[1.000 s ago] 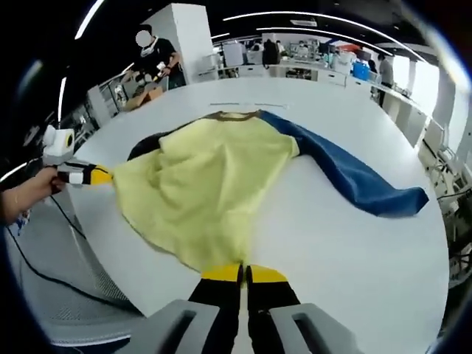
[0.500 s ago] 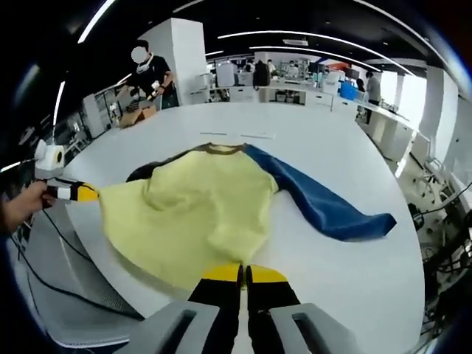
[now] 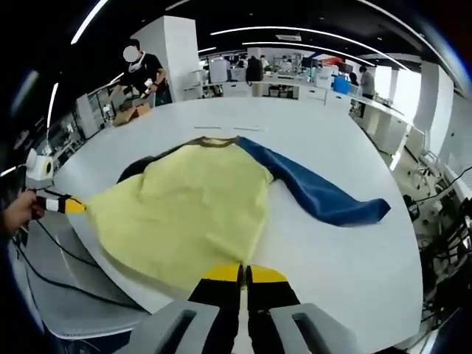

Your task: Fold the garment on the visible template until the final outline fits inside the template.

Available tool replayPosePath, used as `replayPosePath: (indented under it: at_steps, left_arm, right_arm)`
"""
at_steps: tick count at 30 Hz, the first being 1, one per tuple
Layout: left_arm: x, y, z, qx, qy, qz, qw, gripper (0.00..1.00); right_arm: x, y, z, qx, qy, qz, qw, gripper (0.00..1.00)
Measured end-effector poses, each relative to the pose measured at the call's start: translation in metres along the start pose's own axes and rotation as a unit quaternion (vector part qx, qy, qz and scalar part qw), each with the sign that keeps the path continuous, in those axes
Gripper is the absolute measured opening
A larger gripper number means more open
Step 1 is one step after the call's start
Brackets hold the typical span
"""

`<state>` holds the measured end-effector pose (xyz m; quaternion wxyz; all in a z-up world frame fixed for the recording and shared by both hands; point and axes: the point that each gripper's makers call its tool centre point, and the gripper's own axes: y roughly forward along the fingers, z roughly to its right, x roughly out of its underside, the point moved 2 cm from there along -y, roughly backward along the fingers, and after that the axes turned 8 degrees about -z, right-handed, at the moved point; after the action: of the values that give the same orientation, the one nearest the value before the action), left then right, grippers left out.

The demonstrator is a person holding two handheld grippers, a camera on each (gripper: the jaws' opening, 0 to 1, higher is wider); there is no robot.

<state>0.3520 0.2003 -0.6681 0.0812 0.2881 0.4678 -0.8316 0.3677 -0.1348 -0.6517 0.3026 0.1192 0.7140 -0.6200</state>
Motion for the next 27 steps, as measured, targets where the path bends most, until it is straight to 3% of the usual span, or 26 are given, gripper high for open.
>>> replayPosePath:
  at_steps: [7, 15, 27]
  left_arm:
    - [0.023, 0.004, -0.012, -0.037, 0.028, -0.075, 0.9961, 0.0]
    - [0.045, 0.013, -0.033, -0.054, -0.005, -0.107, 0.9927, 0.0]
    - [0.065, 0.022, -0.045, -0.067, -0.015, -0.131, 0.989, 0.0]
  right_arm:
    - [0.015, 0.008, 0.002, -0.002, 0.012, -0.026, 0.9996, 0.0]
    - [0.049, 0.023, 0.0, -0.02, 0.045, -0.079, 0.9957, 0.0]
    - [0.074, 0.042, -0.005, -0.023, 0.054, -0.108, 0.9924, 0.0]
